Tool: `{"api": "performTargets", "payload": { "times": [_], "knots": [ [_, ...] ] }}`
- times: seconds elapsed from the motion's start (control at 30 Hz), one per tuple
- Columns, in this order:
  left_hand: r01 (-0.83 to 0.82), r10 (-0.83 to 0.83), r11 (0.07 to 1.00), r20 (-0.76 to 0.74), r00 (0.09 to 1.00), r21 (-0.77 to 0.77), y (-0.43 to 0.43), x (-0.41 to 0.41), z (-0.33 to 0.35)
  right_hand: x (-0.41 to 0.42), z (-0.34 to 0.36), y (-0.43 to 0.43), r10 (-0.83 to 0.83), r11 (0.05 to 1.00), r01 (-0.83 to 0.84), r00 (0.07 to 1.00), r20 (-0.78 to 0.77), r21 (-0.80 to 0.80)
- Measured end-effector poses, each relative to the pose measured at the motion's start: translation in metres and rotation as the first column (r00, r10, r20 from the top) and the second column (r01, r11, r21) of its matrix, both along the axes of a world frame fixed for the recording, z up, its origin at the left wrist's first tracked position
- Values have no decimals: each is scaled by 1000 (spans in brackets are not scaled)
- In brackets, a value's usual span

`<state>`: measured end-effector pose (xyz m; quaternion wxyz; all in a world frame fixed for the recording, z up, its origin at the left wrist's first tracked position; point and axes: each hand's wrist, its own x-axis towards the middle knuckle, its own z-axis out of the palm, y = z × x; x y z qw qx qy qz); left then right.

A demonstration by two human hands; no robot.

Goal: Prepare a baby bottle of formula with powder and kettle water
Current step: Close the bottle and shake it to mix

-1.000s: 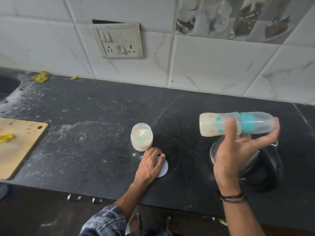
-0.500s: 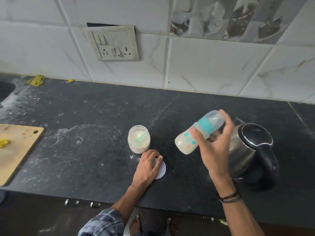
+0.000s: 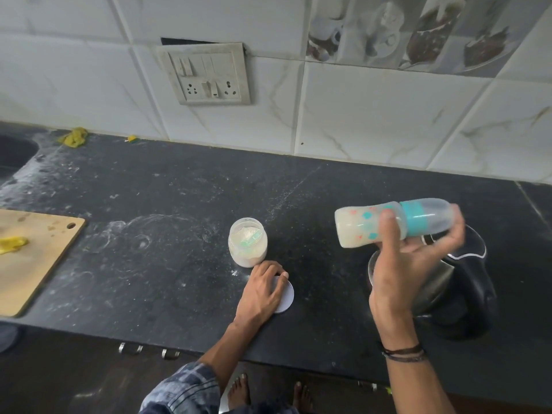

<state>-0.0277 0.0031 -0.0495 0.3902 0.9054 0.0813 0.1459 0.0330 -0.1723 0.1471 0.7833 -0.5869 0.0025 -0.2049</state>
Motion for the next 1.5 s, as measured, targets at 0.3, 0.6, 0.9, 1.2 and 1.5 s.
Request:
{"api": "performTargets", "payload": {
  "times": [0.3, 0.6, 0.9, 1.2, 1.5],
  "knots": [
    [-8, 8, 1000, -23, 1000, -25, 0, 0, 0, 4, 6, -9, -45, 999, 45, 999, 6, 30],
    [-2, 2, 1000, 3, 1000, -21, 0, -1, 2, -3, 0, -3, 84, 995, -84, 996, 10, -48],
    [-2, 3, 1000, 8, 1000, -25, 0, -1, 2, -4, 3, -1, 82, 990, -79, 997, 15, -118],
    [-6, 6, 1000, 0, 1000, -29, 0, -1, 1, -4, 2, 0, 184, 969, -186, 983, -26, -165],
    [-8, 7, 1000, -17, 1000, -28, 0, -2, 0, -10, 0, 7, 213, 960, -212, 977, -15, -184]
  ]
}}
